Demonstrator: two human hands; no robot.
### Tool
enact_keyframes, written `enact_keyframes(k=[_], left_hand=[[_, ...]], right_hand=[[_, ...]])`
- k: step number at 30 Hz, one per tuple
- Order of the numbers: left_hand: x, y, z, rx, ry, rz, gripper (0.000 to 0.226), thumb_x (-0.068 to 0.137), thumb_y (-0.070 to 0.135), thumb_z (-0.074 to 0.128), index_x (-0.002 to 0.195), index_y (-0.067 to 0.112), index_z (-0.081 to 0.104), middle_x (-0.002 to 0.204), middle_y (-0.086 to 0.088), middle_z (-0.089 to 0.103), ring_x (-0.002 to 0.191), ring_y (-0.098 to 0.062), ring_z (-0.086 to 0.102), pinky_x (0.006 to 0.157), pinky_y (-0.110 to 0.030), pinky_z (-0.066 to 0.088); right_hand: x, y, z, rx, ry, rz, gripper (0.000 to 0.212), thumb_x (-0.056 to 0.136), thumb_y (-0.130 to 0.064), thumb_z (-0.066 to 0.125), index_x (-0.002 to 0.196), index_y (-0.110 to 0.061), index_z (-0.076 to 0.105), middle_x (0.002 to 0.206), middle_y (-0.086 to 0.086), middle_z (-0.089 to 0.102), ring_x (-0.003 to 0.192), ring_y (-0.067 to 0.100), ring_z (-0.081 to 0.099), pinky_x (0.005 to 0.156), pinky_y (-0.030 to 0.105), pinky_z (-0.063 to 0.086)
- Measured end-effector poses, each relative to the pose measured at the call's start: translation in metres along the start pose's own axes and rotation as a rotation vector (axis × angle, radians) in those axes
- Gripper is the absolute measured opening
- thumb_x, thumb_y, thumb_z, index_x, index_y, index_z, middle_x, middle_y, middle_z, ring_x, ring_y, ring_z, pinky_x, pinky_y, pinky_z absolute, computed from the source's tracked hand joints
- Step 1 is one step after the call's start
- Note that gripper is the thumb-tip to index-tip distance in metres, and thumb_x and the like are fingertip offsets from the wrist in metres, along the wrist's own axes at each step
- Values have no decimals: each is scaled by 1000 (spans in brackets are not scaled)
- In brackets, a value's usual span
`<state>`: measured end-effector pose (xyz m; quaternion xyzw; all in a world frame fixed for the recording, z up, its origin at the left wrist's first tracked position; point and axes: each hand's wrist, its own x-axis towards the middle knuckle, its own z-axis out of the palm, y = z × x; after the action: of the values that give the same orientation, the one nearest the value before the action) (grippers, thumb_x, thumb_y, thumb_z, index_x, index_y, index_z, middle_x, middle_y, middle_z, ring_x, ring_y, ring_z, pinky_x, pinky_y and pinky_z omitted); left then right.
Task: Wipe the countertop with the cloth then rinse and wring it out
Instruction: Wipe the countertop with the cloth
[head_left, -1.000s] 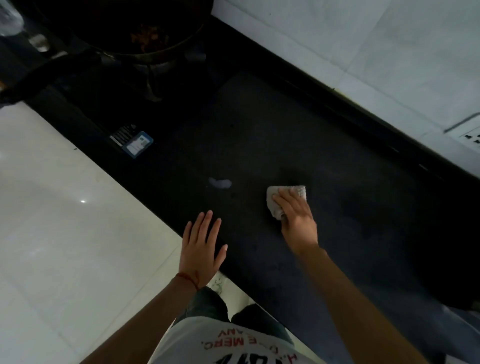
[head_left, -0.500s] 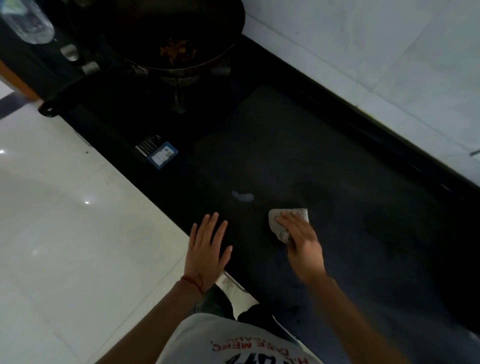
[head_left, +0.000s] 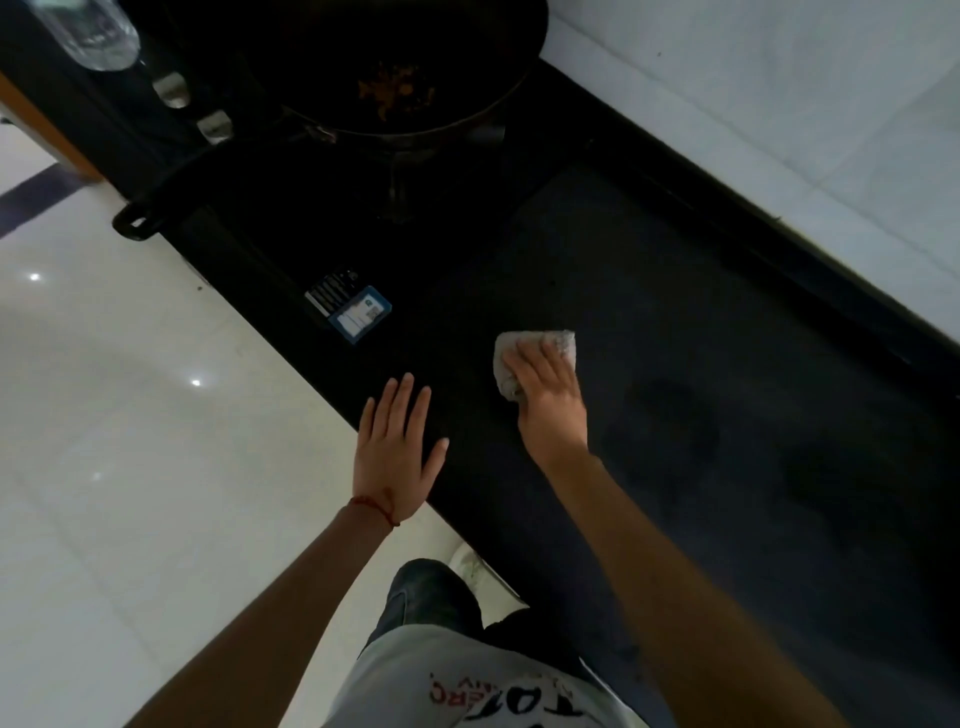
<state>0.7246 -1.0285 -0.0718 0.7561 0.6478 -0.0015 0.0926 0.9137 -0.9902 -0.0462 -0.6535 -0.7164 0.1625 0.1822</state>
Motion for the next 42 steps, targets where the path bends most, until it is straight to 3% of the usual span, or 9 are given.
enact_keyframes(k=[5,10,16,21,27,31,37,40,42], left_hand=[[0,1,1,10,5,-16,61,86,45,33,136,10,38,144,-16,43,134,-33,39,109,-46,26],[0,2,0,18,12,-16,61,86,44,33,135,10,40,143,-17,44,133,-34,41,109,-48,28],[-1,2,1,7,10,-23,61,86,44,32,136,10,37,144,-16,42,134,-33,38,109,-47,30],[0,2,0,15,5,-16,61,86,44,33,136,10,38,144,-17,42,134,-34,39,109,-46,26],[-1,2,1,3,8,-19,61,86,44,33,136,10,38,145,-17,41,135,-34,37,112,-45,24],[-1,1,0,-11,-8,-20,61,87,44,32,137,9,38,146,-16,40,136,-34,36,111,-46,23],[-1,2,0,13,-13,-13,61,87,44,31,136,9,39,144,-18,42,134,-35,38,110,-47,25],[-1,1,1,-3,-3,-14,61,88,44,31,136,9,38,145,-17,41,135,-35,38,110,-46,22],[-1,2,0,-5,-8,-11,61,87,44,31,137,9,38,145,-18,41,134,-36,38,110,-48,25]], right_hand=[[-49,20,4,-23,-31,-274,54,72,-7,43,125,-18,50,130,7,59,129,25,40,104,50,41],[22,6,-4,12,-56,22,55,73,8,55,126,-10,54,135,13,53,132,33,40,111,52,33],[-44,18,5,-32,-76,-443,54,68,-1,59,120,-14,59,127,7,61,127,24,42,111,37,29],[14,10,-5,25,-34,52,58,71,11,57,125,-12,55,134,12,54,130,33,43,106,52,40],[-43,27,2,-67,-57,-456,55,68,-1,49,120,-15,55,124,9,63,124,25,45,110,34,30],[-14,39,-11,-9,132,134,61,63,15,57,119,-9,59,126,17,60,124,38,49,104,50,42],[-50,29,2,-75,8,-341,50,74,-3,40,118,-12,61,126,9,61,125,28,48,104,43,43],[-22,54,-20,-29,60,102,54,74,9,48,124,-11,56,135,13,54,131,34,42,103,51,43],[-26,38,-17,-16,85,211,56,76,11,51,127,-11,54,138,12,51,134,34,37,108,48,38]])
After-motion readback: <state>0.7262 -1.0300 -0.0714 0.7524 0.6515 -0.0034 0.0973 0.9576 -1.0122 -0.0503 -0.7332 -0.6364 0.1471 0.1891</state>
